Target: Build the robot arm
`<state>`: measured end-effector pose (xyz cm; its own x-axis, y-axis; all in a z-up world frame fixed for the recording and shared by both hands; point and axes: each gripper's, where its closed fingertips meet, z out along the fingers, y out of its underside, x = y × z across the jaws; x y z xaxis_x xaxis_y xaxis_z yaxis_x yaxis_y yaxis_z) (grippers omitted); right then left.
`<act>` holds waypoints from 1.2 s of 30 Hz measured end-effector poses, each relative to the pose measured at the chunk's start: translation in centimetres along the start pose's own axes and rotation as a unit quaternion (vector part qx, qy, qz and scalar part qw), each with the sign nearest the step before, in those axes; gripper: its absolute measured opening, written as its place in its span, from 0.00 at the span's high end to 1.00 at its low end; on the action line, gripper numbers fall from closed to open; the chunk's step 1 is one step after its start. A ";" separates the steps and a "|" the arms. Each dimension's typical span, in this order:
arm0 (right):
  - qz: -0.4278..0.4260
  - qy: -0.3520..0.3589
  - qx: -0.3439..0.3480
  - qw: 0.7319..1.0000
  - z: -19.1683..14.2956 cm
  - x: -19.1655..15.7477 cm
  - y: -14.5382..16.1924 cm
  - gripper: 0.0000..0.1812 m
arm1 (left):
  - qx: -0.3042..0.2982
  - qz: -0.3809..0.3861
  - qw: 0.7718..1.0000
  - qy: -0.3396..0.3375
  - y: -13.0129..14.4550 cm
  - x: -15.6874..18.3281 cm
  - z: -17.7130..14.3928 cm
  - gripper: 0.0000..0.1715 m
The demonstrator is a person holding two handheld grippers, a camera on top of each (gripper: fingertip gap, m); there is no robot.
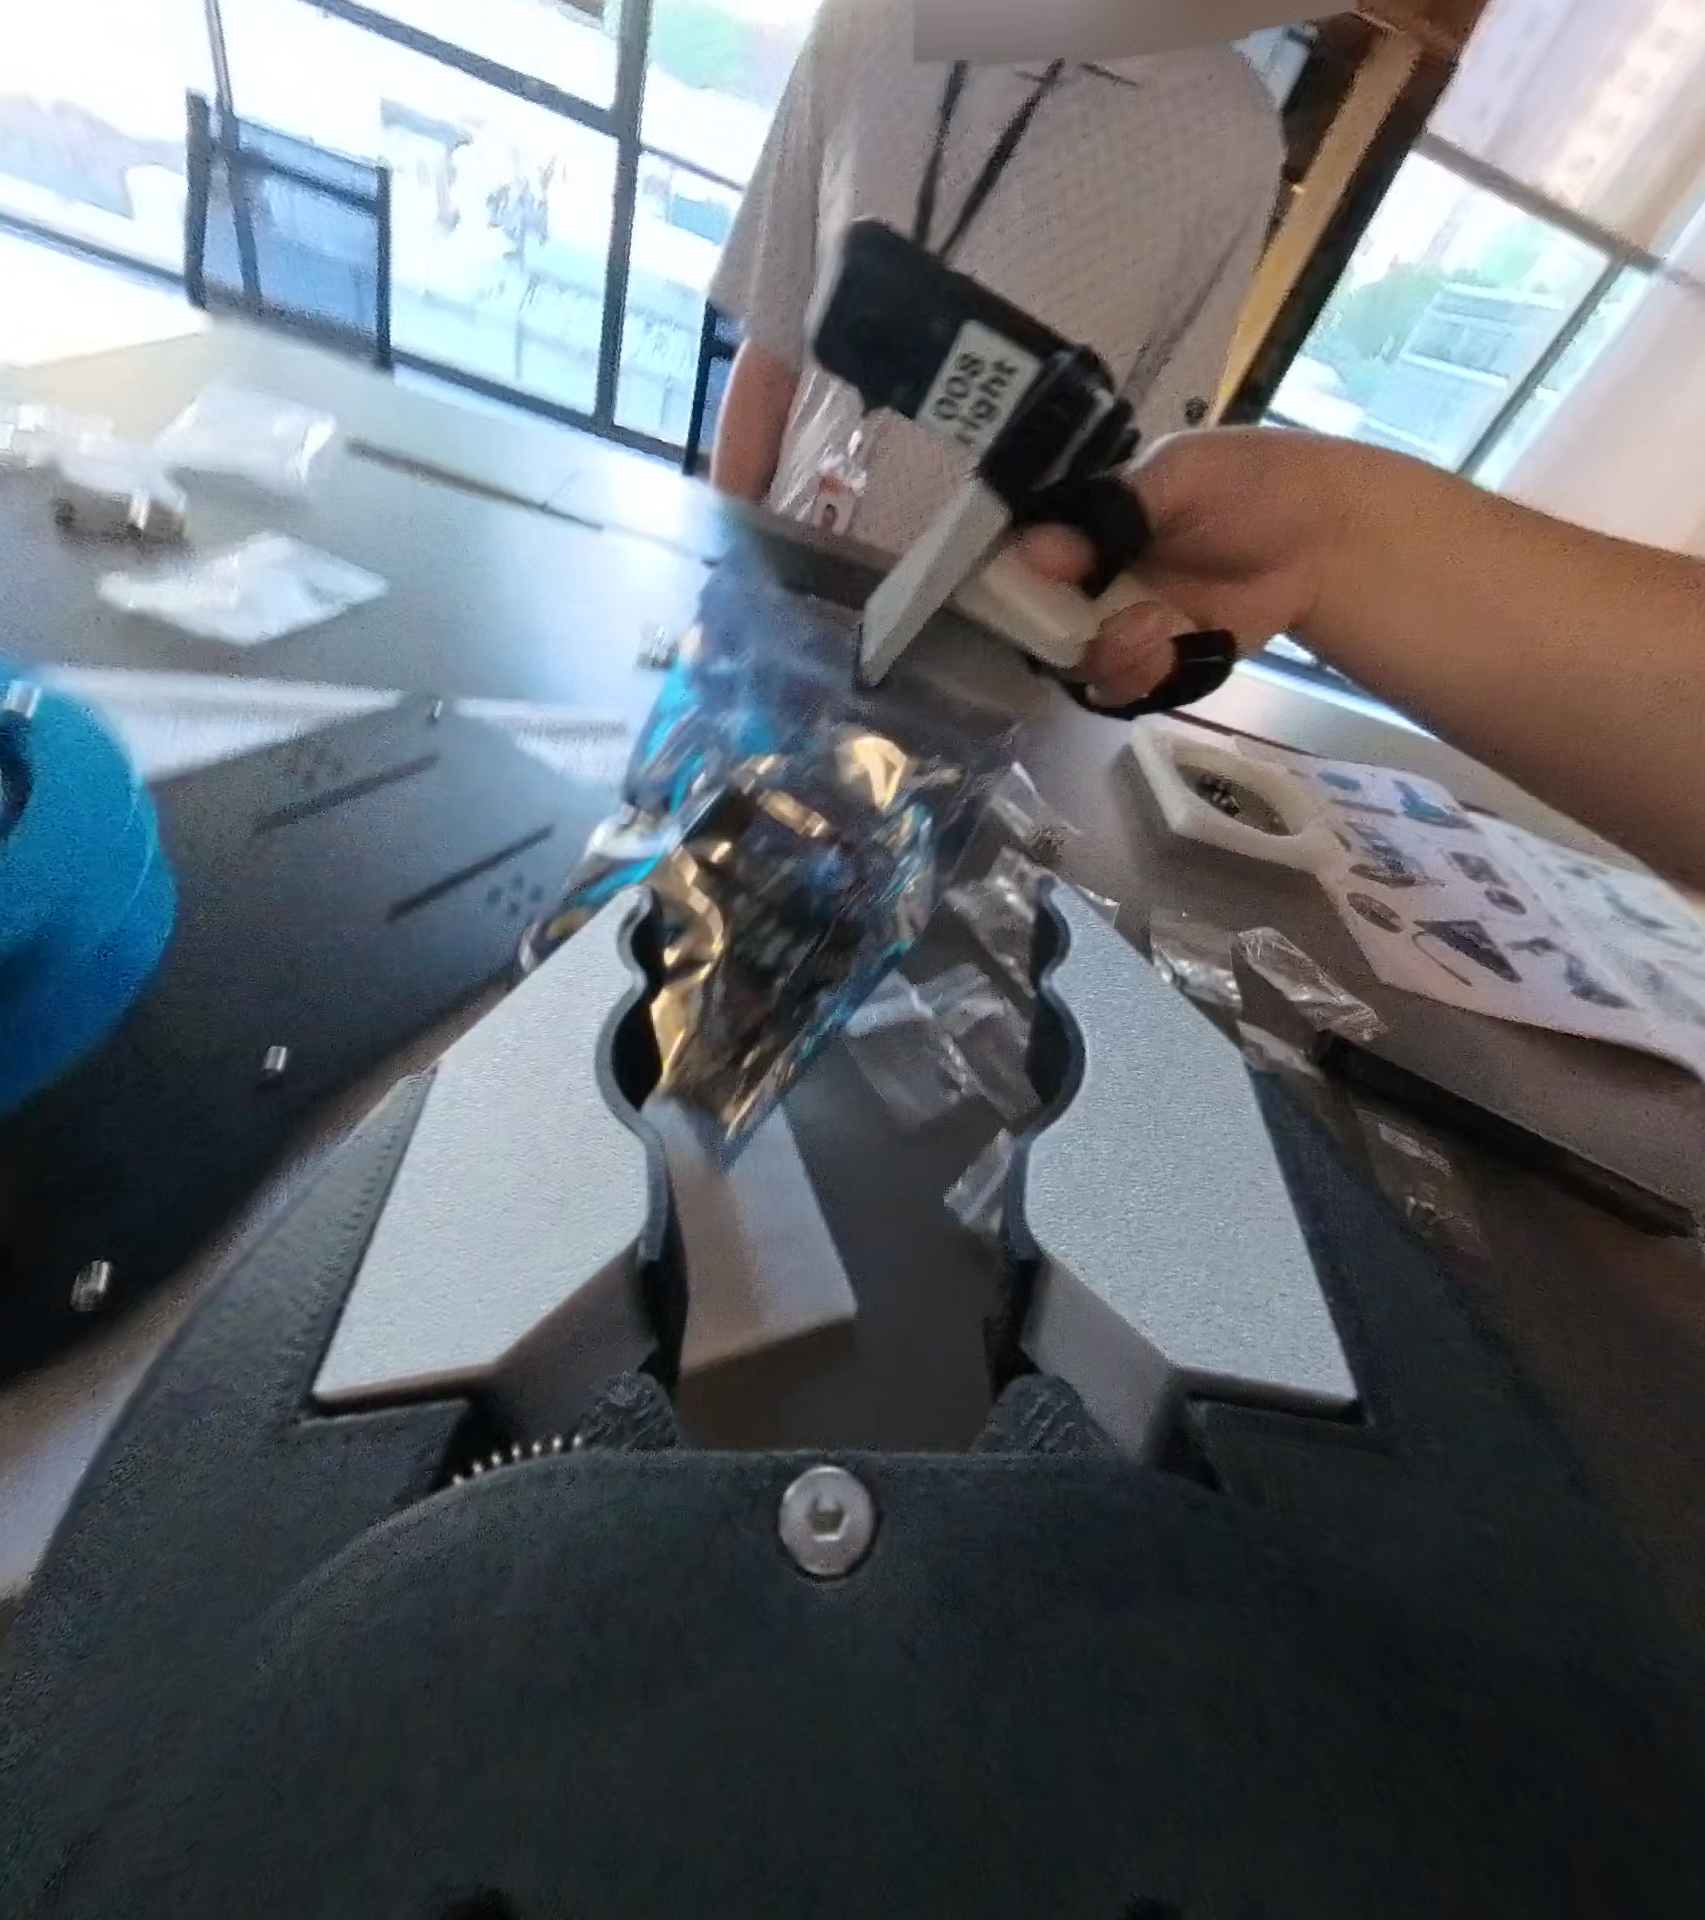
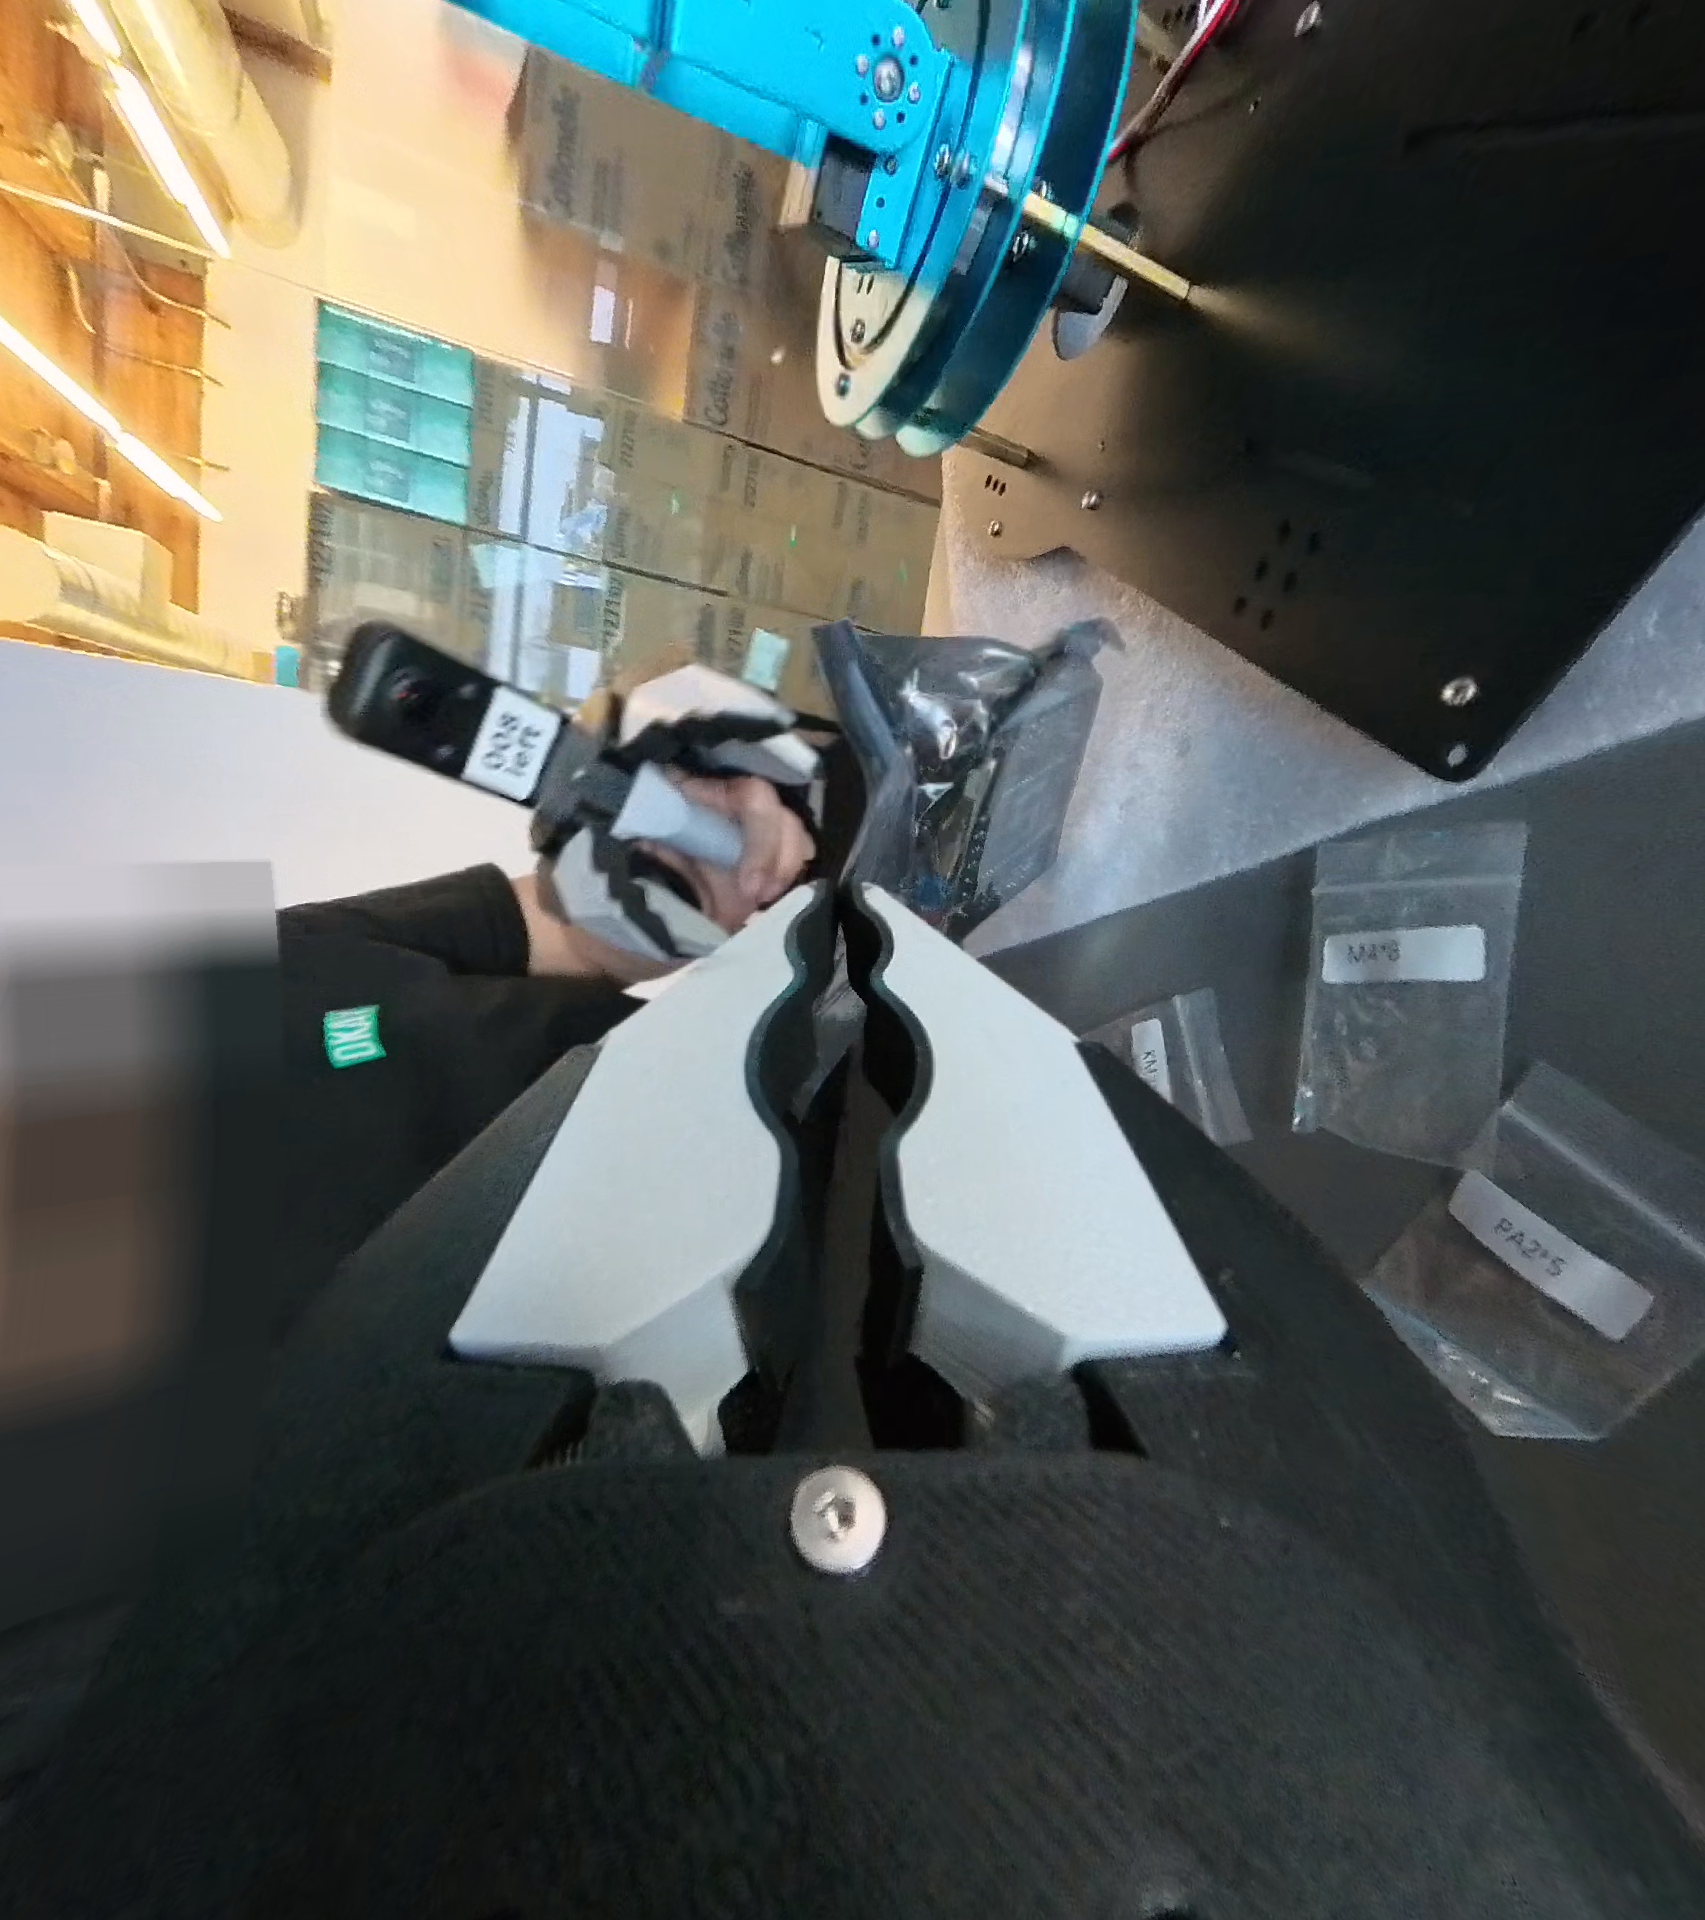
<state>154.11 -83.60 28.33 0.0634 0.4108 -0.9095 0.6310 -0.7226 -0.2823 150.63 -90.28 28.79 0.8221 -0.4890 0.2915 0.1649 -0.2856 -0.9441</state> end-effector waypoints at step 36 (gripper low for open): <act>-0.515 0.352 0.107 0.775 1.9 -2.7 -1.0 0.99 | -0.030 -0.323 0.945 0.038 -4.0 -0.9 5.2 0.92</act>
<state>151.83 -85.05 30.47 0.0648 0.9774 0.2012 0.4903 0.1444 -0.8595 152.03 -84.36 31.52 0.5179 -0.2537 0.8169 0.5866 -0.5897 -0.5551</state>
